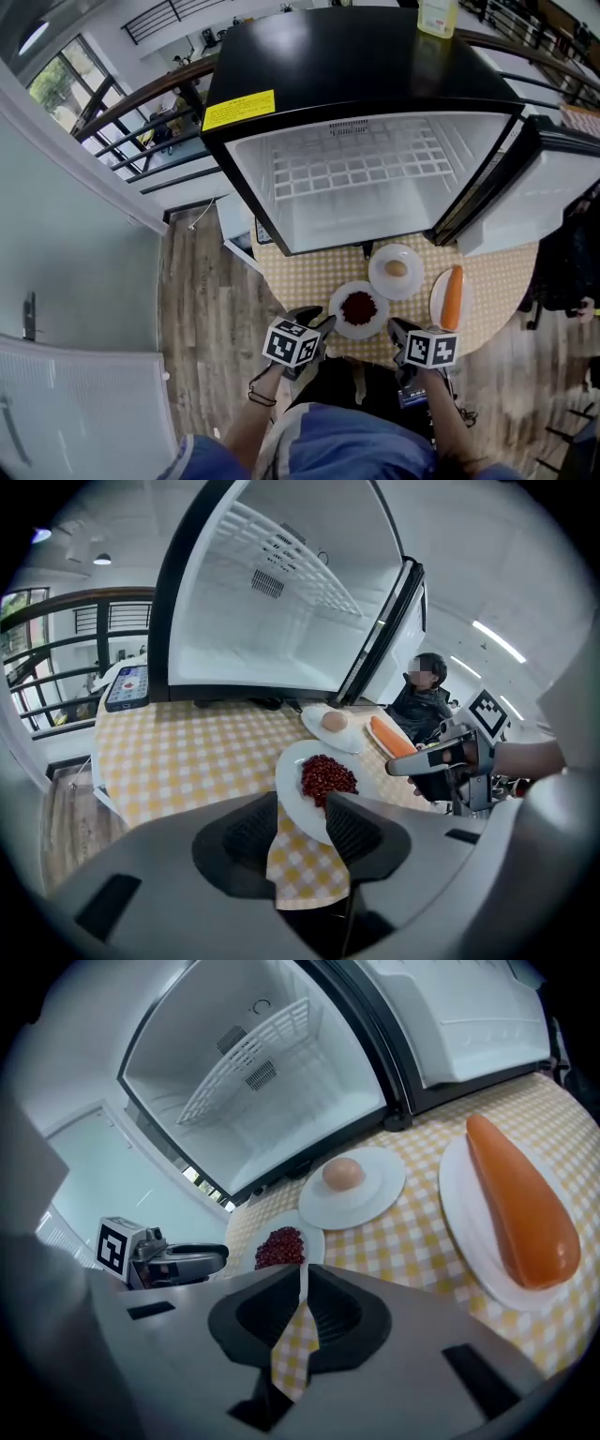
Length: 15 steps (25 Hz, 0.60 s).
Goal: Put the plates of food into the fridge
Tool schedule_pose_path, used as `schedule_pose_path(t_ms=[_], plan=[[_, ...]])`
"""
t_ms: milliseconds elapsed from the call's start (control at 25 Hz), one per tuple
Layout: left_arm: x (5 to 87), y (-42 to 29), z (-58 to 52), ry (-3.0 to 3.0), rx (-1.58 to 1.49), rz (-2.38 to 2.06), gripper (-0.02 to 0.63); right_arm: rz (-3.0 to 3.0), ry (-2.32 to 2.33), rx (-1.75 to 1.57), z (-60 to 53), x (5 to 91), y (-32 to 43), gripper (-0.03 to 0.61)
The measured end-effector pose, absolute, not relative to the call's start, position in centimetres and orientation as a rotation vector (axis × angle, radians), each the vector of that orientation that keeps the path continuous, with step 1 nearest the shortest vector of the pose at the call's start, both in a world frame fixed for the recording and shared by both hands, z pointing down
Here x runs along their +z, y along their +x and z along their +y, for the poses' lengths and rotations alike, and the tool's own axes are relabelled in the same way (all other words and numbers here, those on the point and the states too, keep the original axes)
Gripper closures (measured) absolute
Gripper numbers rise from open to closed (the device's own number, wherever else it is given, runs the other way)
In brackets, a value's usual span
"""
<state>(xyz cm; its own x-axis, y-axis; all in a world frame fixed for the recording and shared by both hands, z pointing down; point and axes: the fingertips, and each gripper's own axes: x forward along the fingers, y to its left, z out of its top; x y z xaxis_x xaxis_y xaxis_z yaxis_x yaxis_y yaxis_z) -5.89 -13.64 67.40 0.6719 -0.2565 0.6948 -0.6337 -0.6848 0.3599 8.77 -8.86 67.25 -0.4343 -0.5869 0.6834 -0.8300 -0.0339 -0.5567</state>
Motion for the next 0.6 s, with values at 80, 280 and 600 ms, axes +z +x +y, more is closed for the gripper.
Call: schedule_pose_path(t_ms=[80, 280, 600], plan=[[68.1, -6.1, -14.1, 2.265, 0.817, -0.661, 0.460, -1.959, 1.543, 1.488, -8.8, 68.3, 8.8, 0.560], [69.3, -5.7, -14.4, 2.243, 0.816, -0.575, 0.460, -1.910, 1.612, 1.553, -8.7, 69.6, 8.7, 0.532], [70.5, -4.7, -14.3, 2.233, 0.885, -0.476, 0.462, -1.853, 1.659, 1.629, -8.9, 70.4, 7.3, 0.488]])
